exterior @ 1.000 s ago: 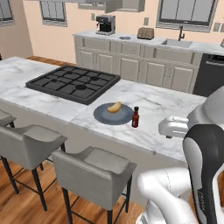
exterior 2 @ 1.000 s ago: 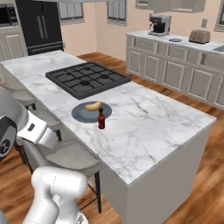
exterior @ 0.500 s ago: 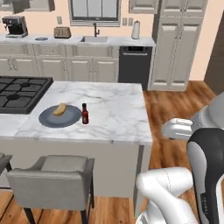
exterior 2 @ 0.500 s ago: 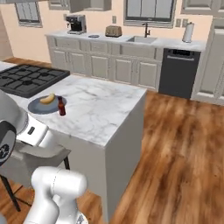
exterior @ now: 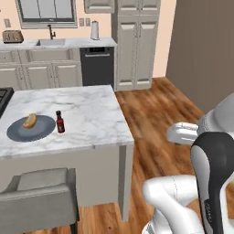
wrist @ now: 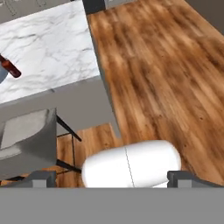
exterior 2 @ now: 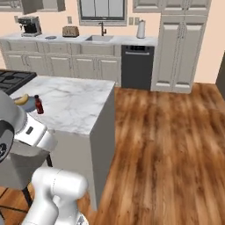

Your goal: Move the hot dog bun to the plate on the dining table and place the condiment next to that plate. Then navigate to the fridge and take the sausage and place it on the plate as well.

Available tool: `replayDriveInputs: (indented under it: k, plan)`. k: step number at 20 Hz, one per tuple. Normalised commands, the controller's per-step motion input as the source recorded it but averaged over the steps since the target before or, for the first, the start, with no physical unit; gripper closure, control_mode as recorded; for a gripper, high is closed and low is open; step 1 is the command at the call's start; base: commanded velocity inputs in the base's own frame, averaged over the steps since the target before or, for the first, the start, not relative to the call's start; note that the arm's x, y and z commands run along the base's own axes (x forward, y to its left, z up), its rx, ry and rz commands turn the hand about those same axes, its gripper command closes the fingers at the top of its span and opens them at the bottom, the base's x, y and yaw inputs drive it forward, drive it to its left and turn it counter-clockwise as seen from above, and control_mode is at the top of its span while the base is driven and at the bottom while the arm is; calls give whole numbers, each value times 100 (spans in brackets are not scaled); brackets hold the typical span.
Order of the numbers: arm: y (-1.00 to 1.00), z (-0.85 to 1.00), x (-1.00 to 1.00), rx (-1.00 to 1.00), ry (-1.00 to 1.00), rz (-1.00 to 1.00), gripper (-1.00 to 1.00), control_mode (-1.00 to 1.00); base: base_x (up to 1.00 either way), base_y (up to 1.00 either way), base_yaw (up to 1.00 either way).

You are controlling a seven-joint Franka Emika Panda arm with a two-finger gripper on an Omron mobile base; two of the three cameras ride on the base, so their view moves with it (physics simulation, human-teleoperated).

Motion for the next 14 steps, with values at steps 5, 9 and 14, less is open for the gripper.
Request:
replayDriveInputs:
  k: [5,9,14]
  plan:
    - [0,0,0,0,0,0,-100,100,-90,90,29]
    - [0,0,0,0,0,0,-100,100,-75,100,27]
    - [0,0,0,0,0,0,-100,100,-27,100,34]
